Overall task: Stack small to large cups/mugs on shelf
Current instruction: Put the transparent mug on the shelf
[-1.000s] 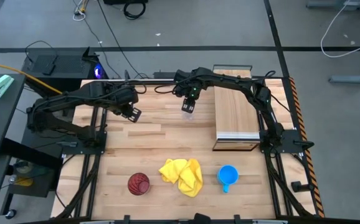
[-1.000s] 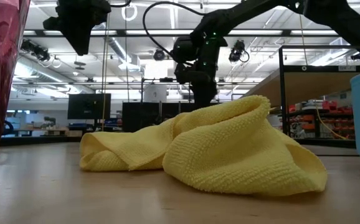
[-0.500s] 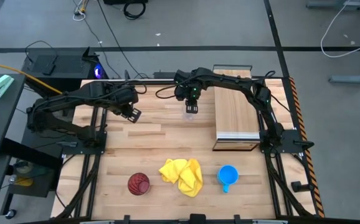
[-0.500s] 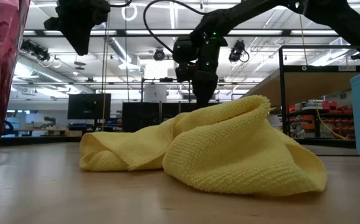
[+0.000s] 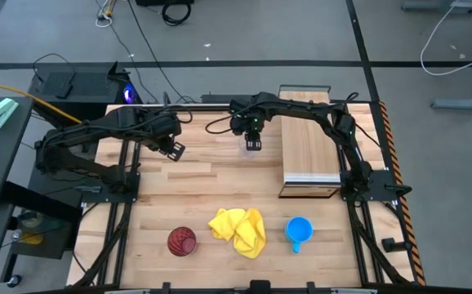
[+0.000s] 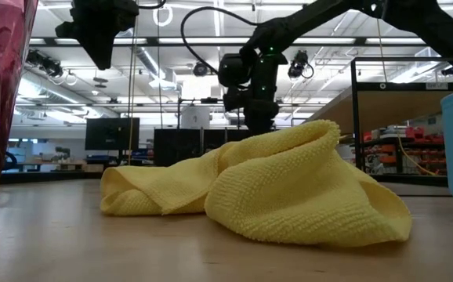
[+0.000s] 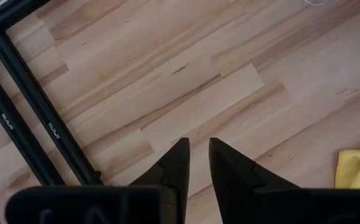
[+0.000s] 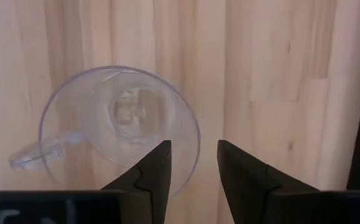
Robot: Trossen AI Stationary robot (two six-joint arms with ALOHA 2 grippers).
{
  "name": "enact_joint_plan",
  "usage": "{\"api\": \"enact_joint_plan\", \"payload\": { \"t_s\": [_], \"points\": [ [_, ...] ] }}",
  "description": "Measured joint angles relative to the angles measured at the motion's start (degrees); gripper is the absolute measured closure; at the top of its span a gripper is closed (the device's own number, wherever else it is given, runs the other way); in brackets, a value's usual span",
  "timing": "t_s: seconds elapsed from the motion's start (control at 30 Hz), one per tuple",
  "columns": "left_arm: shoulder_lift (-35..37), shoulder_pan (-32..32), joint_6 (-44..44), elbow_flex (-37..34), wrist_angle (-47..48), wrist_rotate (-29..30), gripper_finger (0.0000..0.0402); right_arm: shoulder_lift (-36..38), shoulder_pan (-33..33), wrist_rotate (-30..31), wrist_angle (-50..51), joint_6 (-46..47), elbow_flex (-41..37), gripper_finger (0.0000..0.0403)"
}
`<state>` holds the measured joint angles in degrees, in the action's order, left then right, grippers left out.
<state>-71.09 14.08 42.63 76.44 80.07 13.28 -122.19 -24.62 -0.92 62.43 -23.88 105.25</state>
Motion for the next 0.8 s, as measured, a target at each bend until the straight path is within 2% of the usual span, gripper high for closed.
{"api": "enact_joint_plan", "payload": {
  "t_s": [0.23,0.57,0.67,0.8],
  "points": [
    [0.0,0.2,0.0,0.0,-0.5,0.0,0.0334,0.0,0.0,0.0,-1.7,0.8,0.0,0.0292],
    [0.0,0.2,0.0,0.0,-0.6,0.0,0.0351,0.0,0.0,0.4,-2.4,3.3,0.1,0.0393],
    [0.0,0.2,-0.3,0.0,-0.6,0.1,0.0355,0.0,0.0,0.8,-2.4,6.3,0.1,0.0394],
    [0.0,0.2,-0.5,0.0,-0.6,1.2,0.0359,0.0,0.0,2.5,0.6,15.3,1.1,0.0397]
  ]
}}
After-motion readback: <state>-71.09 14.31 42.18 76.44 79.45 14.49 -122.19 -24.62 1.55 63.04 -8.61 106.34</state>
